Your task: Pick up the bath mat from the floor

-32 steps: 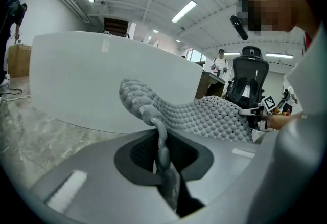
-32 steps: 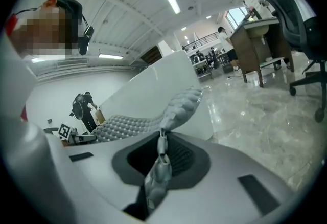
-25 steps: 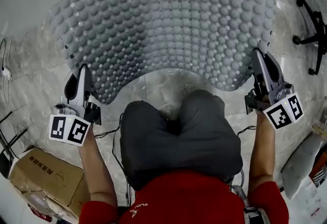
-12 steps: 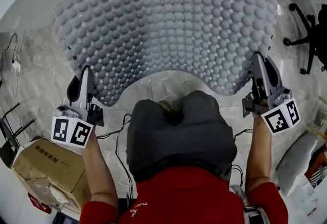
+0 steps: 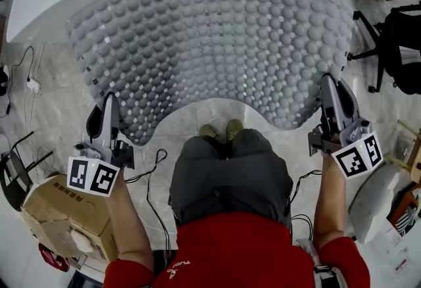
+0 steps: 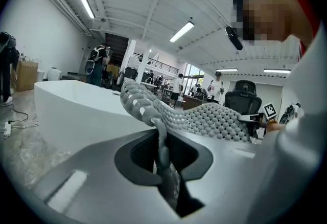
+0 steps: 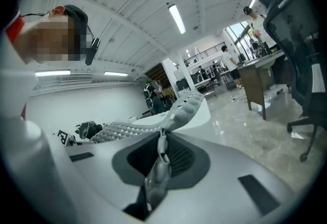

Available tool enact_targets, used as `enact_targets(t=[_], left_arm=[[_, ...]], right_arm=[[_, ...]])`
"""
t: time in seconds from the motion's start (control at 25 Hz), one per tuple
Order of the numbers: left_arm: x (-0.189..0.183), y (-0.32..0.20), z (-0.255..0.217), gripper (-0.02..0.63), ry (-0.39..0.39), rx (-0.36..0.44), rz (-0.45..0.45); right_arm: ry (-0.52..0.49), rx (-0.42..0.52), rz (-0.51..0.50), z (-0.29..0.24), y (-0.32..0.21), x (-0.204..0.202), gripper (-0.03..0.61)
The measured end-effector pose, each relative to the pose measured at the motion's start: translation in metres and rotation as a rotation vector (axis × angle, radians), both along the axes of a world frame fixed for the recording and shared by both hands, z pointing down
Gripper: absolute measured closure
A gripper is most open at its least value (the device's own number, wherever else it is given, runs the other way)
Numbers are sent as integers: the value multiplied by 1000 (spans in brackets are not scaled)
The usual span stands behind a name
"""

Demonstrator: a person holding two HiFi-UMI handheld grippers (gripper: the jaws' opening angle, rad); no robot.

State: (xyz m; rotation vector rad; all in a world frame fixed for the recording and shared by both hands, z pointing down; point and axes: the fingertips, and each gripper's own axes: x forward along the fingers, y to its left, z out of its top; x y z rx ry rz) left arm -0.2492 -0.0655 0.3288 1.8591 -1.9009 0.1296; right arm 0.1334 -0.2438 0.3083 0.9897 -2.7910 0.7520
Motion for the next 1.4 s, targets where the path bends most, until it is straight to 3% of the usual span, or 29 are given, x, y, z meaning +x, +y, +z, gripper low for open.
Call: enact_targets(t=[0.28,0.44,0.64,1.04,1.4], left_arm=[[-38,8,59,572,52,60,-26],[-45,4,49,574,-33,42,-19],[-44,16,60,574,-48,10,-33],[-45,3,57,574,-23,130,-50],[-53,10,59,574,-35,182,-42]], right_arm=[[6,28,0,39,2,-37,543],[-93,8,12,66,0,-40,543],[-105,-32,-9,88,4,-40,543],[-154,41,-33,68,-16,-40,543],[-179,90,-49,66,-6,-44,543]])
